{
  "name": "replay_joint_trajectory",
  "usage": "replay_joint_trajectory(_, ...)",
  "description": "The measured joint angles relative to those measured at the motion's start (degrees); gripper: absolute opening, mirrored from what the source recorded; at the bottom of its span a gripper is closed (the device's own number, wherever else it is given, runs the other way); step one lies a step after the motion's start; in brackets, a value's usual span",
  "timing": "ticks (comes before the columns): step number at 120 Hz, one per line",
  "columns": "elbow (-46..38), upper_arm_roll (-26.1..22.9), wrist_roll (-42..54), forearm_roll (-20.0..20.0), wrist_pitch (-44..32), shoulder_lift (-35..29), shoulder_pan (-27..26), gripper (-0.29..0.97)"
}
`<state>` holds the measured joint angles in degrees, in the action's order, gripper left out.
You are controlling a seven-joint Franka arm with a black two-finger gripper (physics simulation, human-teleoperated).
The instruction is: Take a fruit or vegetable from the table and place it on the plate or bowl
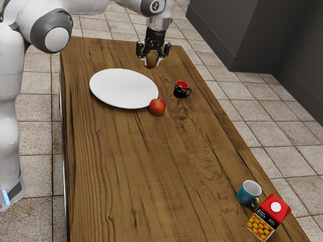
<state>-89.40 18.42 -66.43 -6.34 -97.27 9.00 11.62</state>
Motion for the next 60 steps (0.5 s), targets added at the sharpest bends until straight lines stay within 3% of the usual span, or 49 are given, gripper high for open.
replay_joint_trajectory(22, 0.0, -0.3, 0.5, 0.1, 0.2, 0.0, -0.2, 0.6)
replay_joint_trajectory(46, 0.3, -0.2, 1.1, 0.5, 0.5, 0.0, -0.1, 0.66)
replay_joint_trajectory(60, 3.0, -0.7, 6.1, 1.7, 0.6, 0.0, -0.4, 0.67)
